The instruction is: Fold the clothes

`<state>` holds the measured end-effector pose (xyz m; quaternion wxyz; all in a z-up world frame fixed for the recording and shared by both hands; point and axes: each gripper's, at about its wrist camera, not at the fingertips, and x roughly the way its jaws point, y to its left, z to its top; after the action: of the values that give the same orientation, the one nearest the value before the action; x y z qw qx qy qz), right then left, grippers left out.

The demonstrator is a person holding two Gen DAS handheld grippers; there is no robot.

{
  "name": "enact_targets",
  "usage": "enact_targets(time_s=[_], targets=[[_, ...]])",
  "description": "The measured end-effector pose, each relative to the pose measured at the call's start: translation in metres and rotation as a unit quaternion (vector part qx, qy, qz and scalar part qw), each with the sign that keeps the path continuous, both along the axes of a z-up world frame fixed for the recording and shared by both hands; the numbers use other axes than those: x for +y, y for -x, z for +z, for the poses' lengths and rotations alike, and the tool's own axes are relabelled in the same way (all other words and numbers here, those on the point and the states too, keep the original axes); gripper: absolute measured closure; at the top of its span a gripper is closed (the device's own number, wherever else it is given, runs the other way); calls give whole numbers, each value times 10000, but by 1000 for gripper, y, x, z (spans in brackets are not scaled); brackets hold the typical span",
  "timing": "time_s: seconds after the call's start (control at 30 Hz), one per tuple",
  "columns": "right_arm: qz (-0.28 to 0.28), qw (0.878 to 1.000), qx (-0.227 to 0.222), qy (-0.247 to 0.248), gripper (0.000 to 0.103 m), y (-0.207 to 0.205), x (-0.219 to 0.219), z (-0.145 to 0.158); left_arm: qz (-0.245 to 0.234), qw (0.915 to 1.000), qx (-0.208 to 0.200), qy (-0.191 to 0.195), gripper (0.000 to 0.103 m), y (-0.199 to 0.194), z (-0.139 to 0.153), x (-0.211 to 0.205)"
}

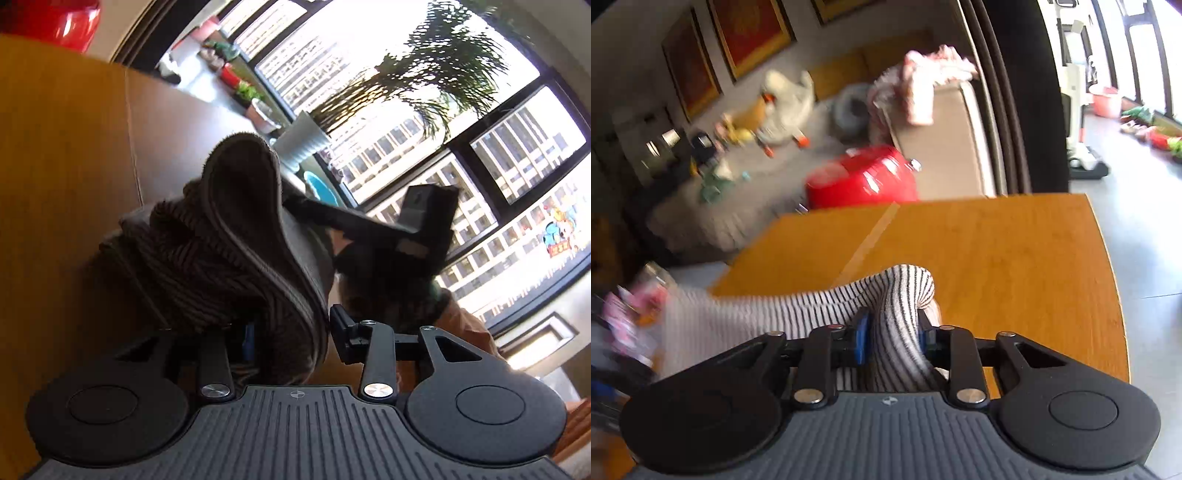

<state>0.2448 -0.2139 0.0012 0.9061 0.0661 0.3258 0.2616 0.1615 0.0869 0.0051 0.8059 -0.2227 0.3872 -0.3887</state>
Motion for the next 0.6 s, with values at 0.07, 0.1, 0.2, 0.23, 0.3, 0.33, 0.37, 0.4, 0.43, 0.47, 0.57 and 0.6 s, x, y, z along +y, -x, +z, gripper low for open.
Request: enact_targets(time_s=[0.07, 0.1, 0.2, 0.23, 0.3, 0.33, 0.37, 0.4, 0.43, 0.47, 0.57, 0.6], targets=[[-103, 9998, -3, -161, 74, 0, -6, -4, 296, 9969, -683, -250, 34, 10, 33, 14], [-106, 9998, -11, -172, 72, 2, -7, -4, 493, 9928, -1014, -402, 27, 12, 48, 18], [-101, 9998, -148, 116, 68, 6, -1, -2, 615, 9824, -1630, -679, 12, 4, 69, 4], [-99, 9997, -166, 180, 66, 7, 2, 0, 491, 9828, -1626, -727, 10, -6, 66, -6], [-211, 9991, -210, 307, 60, 9, 4, 4, 247, 9860, -1308, -1006, 10, -29, 45, -36], [-311, 9986, -237, 367, 51, 11, 4, 7, 274, 9848, -1174, -1248, 15, -38, 32, -45], [-410, 9979, -264, 427, 45, 14, 4, 10, 330, 9824, -1055, -1505, 26, -47, 19, -53], [-577, 9970, -328, 405, 35, 20, -2, 16, 388, 9799, -949, -1712, 28, -55, 4, -50], [-745, 9959, -394, 316, 32, 29, -10, 24, 407, 9804, -868, -1719, 26, -59, -9, -45], [-807, 9964, -248, 83, 31, 38, -19, 24, 429, 9836, -774, -1573, 26, -60, -18, -36], [-980, 9930, 213, -630, 29, 66, -47, 24, 499, 9908, -522, -1145, 26, -59, -33, -14], [-1036, 9901, 367, -868, 29, 75, -56, 24, 501, 9913, -505, -1106, 26, -58, -35, -12]])
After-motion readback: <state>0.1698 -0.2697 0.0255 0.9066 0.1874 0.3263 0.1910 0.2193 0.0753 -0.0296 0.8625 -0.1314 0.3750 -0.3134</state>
